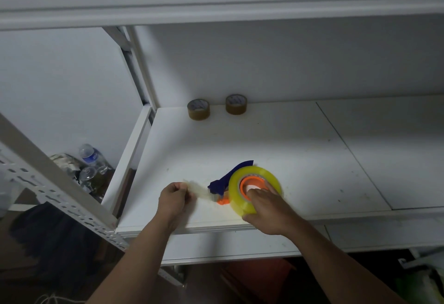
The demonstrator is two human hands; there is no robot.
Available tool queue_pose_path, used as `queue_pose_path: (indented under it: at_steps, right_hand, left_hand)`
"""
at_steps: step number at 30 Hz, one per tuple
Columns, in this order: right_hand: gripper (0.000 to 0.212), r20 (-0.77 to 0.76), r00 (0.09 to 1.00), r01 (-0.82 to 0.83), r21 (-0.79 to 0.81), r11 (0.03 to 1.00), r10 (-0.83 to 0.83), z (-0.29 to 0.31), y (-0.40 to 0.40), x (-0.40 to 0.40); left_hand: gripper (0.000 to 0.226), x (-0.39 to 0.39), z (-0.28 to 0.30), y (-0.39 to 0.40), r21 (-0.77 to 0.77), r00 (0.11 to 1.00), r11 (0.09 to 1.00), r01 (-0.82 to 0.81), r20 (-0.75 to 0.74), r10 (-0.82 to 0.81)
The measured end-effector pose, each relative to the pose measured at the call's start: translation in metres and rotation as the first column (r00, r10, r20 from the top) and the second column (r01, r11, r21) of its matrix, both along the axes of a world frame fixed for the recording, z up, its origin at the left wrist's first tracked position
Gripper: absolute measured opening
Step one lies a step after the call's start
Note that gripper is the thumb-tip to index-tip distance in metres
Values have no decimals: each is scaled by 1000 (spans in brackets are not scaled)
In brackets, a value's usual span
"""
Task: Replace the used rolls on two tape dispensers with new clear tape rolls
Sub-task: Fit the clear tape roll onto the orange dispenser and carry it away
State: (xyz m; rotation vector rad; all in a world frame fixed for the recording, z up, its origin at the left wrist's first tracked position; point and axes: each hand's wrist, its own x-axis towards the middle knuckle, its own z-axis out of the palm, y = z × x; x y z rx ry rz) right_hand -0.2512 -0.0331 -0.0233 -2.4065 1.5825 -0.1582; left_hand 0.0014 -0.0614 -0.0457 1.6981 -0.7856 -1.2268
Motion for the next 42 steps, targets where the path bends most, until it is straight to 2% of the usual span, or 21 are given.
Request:
queue_pose_path:
  at_steps: [3,8,14,20,28,34,37,42]
  right_hand:
    - [42,19,999,37,-6,999,-37,-1,-1,4]
    - [47,26,993,117,-38,992,-116,-1,-3,12]
    - [52,46,971,237,-50,970,-234,2,-5,27]
    - [51,49,947,319,-65,946,-316,6,-10,39]
    - [48,18,950,313,-66,948,-312,2,-15,43]
    - [55,-15,981,191,-11,982,-191,3,-15,30]
    - [58,-24,993,117,30,993,-116,5,-15,20]
    - [55,26,998,62,38,997,-63,9,-13,9]
  left_hand:
    - [19,-4,-1,2,1,995,999,-54,85,53]
    - [19,-13,-1,4,-14,983,991,-134,125,135]
    - [14,-20,-4,7,-27,971,979,-204,120,206]
    - [18,-28,-4,17,-109,964,963,-248,71,256]
    - [17,-26,-4,14,-114,957,957,-266,84,276]
    - [16,-14,0,-6,-105,982,977,-186,2,187]
    - [18,-17,4,-15,-114,996,992,-62,-71,54]
    - [24,-30,11,-24,-78,991,991,108,-72,-114]
